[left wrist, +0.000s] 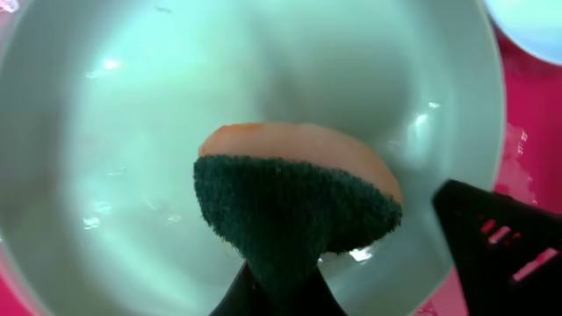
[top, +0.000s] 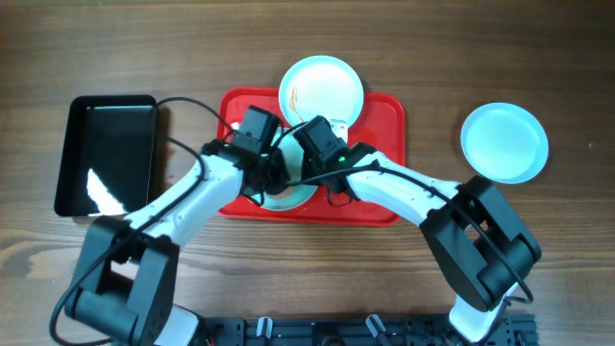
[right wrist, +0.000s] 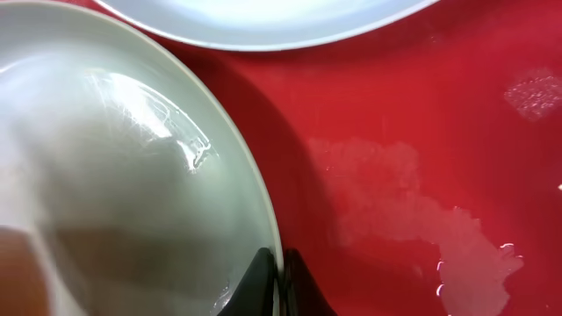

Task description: Clean dirty plates on tray and stack at the side

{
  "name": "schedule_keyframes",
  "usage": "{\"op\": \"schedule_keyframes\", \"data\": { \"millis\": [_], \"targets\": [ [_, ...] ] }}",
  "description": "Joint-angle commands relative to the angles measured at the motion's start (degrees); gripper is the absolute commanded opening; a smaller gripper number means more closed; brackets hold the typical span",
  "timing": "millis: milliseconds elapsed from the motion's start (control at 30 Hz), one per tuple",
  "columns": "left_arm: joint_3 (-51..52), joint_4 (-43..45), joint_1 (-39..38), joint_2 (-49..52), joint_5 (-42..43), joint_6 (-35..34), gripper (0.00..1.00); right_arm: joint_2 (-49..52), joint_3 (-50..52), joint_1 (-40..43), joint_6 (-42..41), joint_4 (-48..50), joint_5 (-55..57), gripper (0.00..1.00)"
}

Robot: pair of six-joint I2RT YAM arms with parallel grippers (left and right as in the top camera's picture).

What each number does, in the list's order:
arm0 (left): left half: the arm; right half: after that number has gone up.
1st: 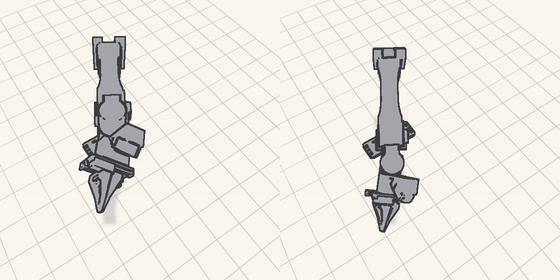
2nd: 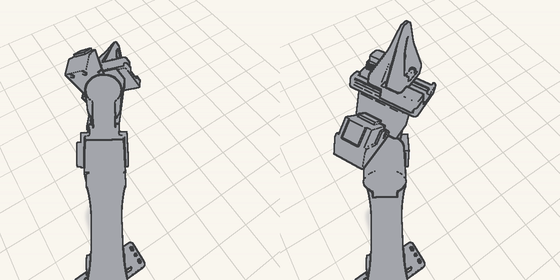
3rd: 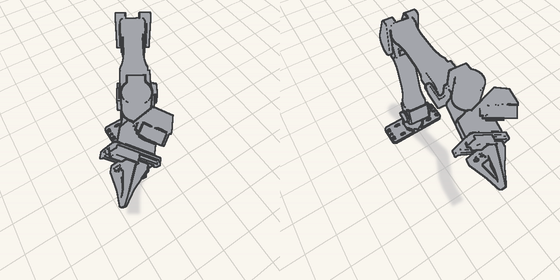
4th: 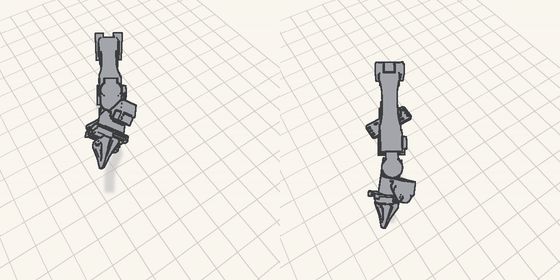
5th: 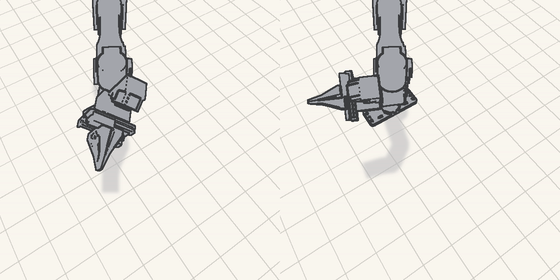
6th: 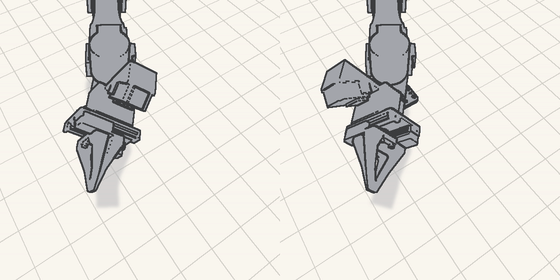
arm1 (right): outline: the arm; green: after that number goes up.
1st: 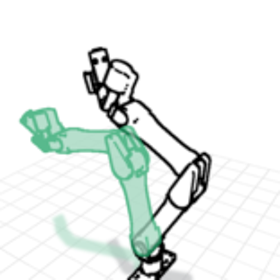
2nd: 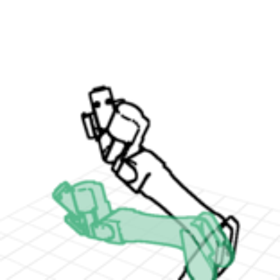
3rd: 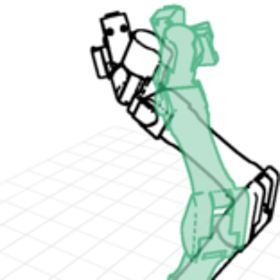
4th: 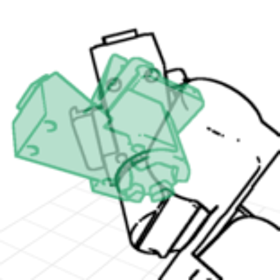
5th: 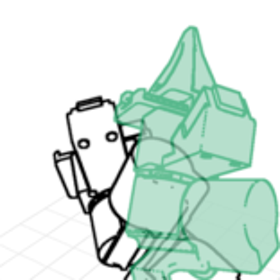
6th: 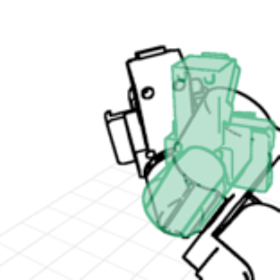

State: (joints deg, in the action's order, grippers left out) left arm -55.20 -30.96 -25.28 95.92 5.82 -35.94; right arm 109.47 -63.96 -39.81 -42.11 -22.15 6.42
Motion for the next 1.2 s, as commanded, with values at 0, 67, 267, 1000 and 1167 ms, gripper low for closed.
{"op": "schedule_keyframes", "data": {
  "millis": [0,67,267,1000,1167],
  "targets": [
    [0.13,2.21,-1.09,2.95,1.14,-0.5,0.04,1.68,1.66,0.68,-0.04,-2.47,3.87,0.04],
    [0.13,2.93,-0.96,4.28,0.9,-0.5,0.04,1.68,1.66,0.68,-0.02,-2.78,3.87,0.04],
    [0.13,1.22,-0.07,6.32,-5.95,-0.5,0.04,1.68,1.66,0.68,-0.02,-3.02,3.91,0.04],
    [0.11,-1.68,8.79,5.49,-28.04,5.66,0.04,1.68,1.66,0.68,-0.07,-3.67,4.33,0.04],
    [-0.02,0.2,8.79,1.95,-28.41,5.49,0.04,1.68,1.66,0.68,-0.04,-3.67,4.33,0.04]
  ]
}}
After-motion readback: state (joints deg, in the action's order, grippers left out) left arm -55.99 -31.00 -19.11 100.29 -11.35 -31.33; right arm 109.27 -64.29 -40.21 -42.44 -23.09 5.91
